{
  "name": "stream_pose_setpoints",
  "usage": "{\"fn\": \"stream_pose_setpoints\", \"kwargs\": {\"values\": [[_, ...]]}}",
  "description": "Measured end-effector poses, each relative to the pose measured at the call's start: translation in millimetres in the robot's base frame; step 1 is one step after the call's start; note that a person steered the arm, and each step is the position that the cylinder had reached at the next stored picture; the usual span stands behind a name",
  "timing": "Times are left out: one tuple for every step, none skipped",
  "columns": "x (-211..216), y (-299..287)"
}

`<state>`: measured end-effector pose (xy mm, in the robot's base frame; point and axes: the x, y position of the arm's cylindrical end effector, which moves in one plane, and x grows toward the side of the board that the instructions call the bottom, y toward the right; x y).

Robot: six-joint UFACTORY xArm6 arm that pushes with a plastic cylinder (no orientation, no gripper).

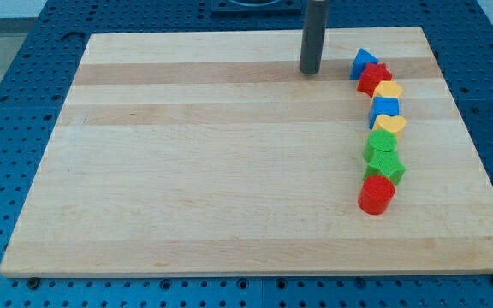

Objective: Push the blue triangle slightly right

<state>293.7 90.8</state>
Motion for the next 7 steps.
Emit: {"fn": "stream_pose_setpoints", "kwargs": {"values": [[0, 17], [0, 33], [0, 47], [0, 61], [0, 71], [0, 82], [0, 79]]}}
